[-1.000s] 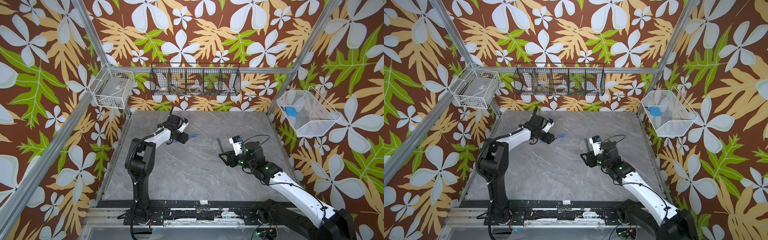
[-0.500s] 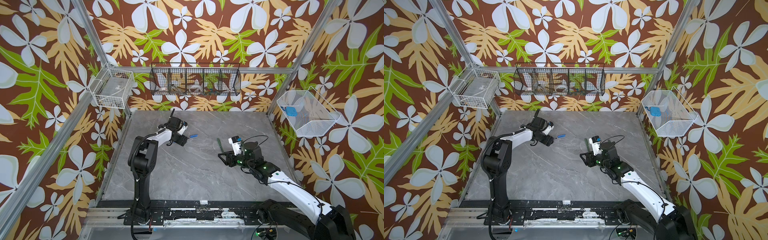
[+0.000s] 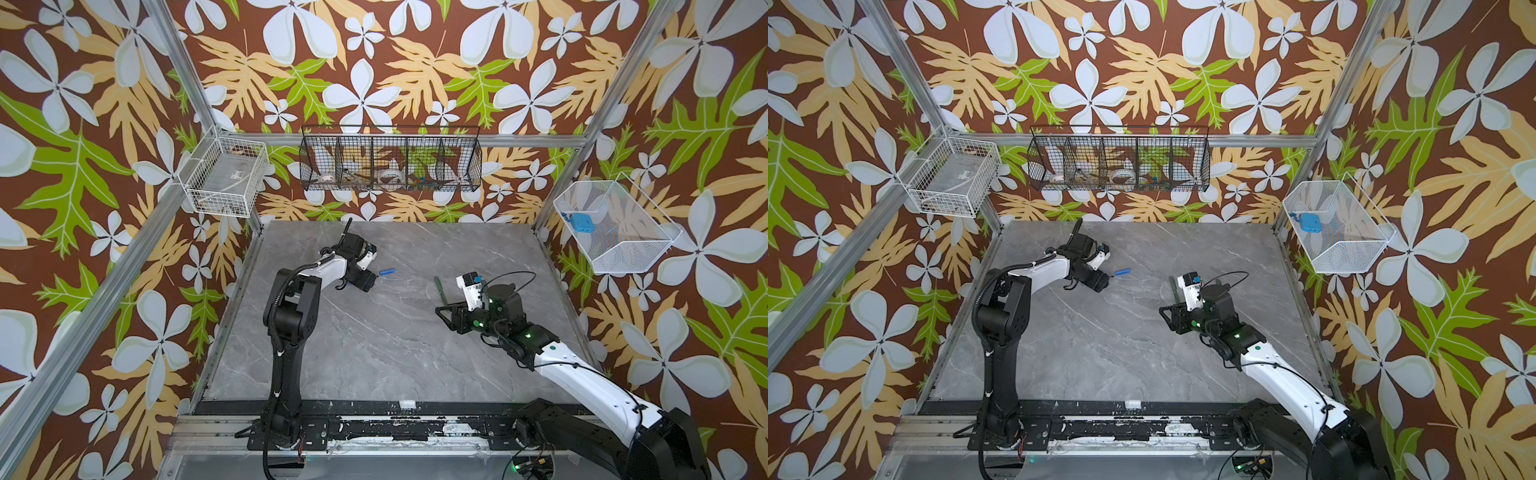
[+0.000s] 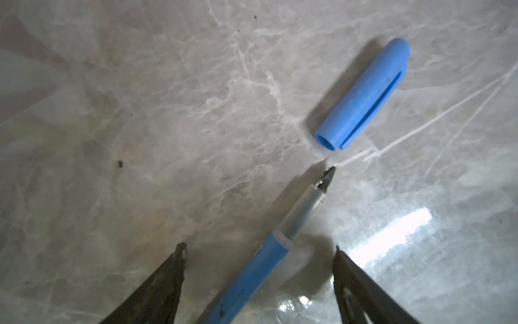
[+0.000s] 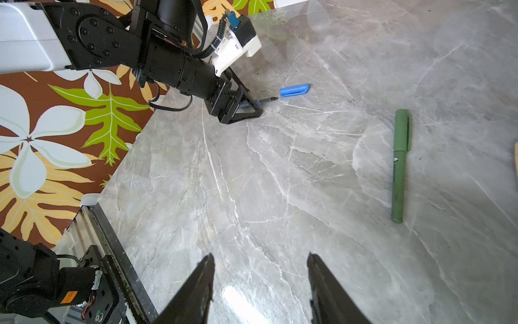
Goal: Insert pens into pen caps
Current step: Pick up the pen from the top-center of the table.
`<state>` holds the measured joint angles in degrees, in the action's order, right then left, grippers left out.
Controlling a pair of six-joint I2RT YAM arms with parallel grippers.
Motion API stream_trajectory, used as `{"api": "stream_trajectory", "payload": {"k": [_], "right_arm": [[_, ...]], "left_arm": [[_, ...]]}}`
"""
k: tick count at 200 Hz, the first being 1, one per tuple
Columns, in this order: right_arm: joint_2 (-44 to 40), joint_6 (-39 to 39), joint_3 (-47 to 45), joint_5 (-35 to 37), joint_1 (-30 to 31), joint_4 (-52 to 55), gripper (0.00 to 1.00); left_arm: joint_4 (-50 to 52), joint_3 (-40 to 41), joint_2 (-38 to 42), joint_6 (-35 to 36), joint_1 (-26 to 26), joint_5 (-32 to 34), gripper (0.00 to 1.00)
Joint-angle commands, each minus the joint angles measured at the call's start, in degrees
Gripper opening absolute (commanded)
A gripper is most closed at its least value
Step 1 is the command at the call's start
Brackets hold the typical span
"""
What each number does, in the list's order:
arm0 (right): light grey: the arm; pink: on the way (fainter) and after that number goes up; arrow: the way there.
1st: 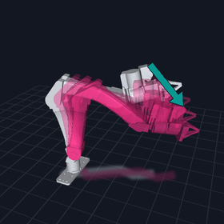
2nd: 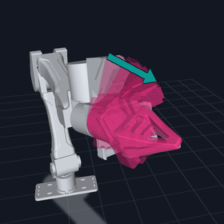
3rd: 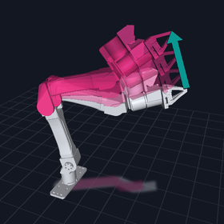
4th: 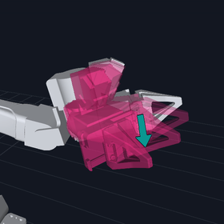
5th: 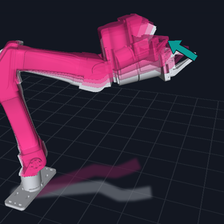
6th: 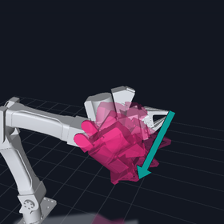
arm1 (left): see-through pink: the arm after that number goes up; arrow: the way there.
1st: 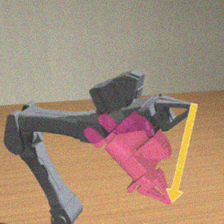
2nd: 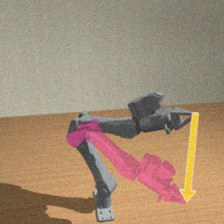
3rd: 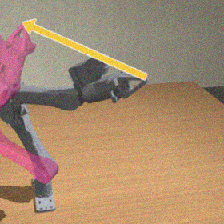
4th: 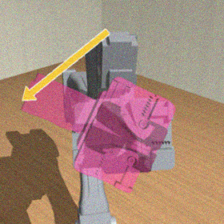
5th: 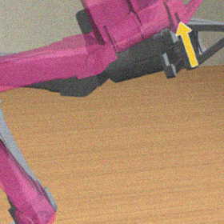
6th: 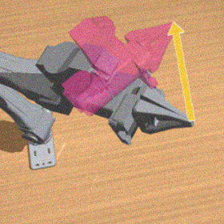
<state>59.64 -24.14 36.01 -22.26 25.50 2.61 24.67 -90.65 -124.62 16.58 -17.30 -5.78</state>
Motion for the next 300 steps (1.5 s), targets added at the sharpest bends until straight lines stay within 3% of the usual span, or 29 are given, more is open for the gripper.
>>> {"api": "stream_trajectory", "payload": {"k": [1,24,54,70,131,159,215,260,300], "right_arm": [[0.05,-0.56,-0.23,-0.19,-0.01,-1.75,0.54],[0.22,-0.73,-0.48,-0.15,0.00,-2.20,0.54],[0.74,-0.64,-0.59,-0.11,0.04,-2.61,0.54],[1.07,-0.64,-0.90,-0.44,0.06,-3.17,0.54],[4.32,-0.83,0.51,-2.00,0.02,-4.12,0.54],[6.05,-0.79,1.12,-2.63,0.01,-4.28,0.54],[9.43,-0.29,3.15,-4.91,0.05,-4.37,0.54],[10.58,-2.96,3.76,-4.32,0.07,-4.78,0.54],[13.26,-5.93,6.87,-3.47,0.10,-3.89,0.54]], "left_arm": [[3.69,-0.92,-1.06,0.58,0.10,0.18,0.81],[5.22,-0.50,-0.83,-0.77,0.10,-0.66,0.72],[5.39,3.27,1.76,-3.46,0.08,-1.72,0.45],[3.78,6.58,3.65,-4.81,0.01,-0.10,0.40],[-0.90,15.24,8.91,-7.06,-0.99,-0.91,0.31],[-2.14,18.13,10.68,-8.42,-3.19,0.51,0.23],[-5.29,21.41,11.87,-9.28,-4.24,2.92,0.26],[-5.31,20.25,10.96,-9.11,-4.24,2.17,0.10],[-7.46,22.44,14.94,-9.51,-4.38,-4.58,0.01]]}}
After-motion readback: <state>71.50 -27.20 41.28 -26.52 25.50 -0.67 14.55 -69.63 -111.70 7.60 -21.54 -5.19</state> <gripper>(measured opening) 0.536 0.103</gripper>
